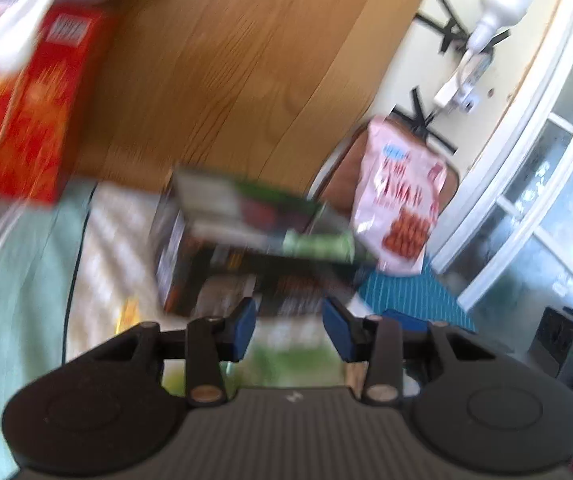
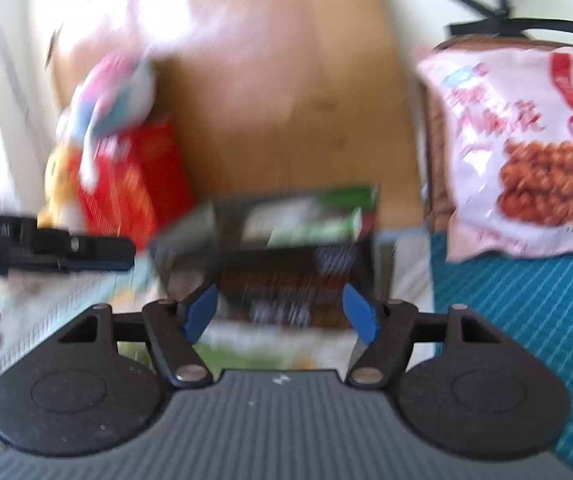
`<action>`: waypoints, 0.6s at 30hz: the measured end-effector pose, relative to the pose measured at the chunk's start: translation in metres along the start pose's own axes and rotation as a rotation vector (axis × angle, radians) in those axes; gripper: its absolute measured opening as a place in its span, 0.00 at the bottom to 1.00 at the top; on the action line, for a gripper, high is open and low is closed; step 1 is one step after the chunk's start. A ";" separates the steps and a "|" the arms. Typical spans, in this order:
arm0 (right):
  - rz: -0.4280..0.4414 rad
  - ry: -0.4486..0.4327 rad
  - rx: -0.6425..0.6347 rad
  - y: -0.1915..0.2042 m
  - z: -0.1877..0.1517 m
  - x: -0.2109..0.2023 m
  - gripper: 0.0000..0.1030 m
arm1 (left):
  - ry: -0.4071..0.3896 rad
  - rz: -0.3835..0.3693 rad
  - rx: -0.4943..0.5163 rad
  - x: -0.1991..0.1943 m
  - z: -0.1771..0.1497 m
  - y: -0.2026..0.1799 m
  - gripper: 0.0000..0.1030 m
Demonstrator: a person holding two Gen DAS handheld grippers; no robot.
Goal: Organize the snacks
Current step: 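Drop the leaf-pattern pack into the black tin box, then grasp the clear nut bag with yellow tag using the left gripper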
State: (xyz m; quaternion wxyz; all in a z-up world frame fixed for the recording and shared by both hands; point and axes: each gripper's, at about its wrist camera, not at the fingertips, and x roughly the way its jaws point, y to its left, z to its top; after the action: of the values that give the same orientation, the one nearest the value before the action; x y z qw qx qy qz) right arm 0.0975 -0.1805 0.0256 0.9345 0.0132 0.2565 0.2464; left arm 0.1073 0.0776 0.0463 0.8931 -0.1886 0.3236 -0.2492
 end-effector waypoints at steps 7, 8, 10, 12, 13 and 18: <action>-0.015 0.089 -0.058 0.021 -0.027 -0.001 0.69 | 0.086 -0.039 -0.041 -0.012 -0.046 -0.001 0.37; -0.009 0.093 -0.060 0.023 -0.030 -0.005 0.68 | 0.093 -0.044 -0.044 -0.013 -0.050 -0.001 0.37; 0.005 0.097 -0.064 0.028 -0.036 -0.015 0.68 | 0.108 -0.056 -0.048 -0.015 -0.058 -0.003 0.37; 0.046 0.095 -0.083 0.037 -0.044 -0.027 0.68 | 0.116 -0.066 -0.043 -0.019 -0.067 -0.005 0.37; 0.075 0.095 -0.100 0.043 -0.049 -0.033 0.68 | 0.121 -0.070 -0.042 -0.021 -0.071 -0.006 0.37; 0.230 0.105 -0.206 0.075 -0.068 -0.057 0.72 | 0.149 -0.082 -0.072 -0.029 -0.091 -0.002 0.37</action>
State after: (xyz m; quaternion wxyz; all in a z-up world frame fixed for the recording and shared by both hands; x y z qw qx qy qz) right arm -0.0121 -0.1482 0.0043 0.8818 -0.0664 0.2750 0.3773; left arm 0.0262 0.0769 -0.0036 0.8482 -0.2147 0.3898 -0.2871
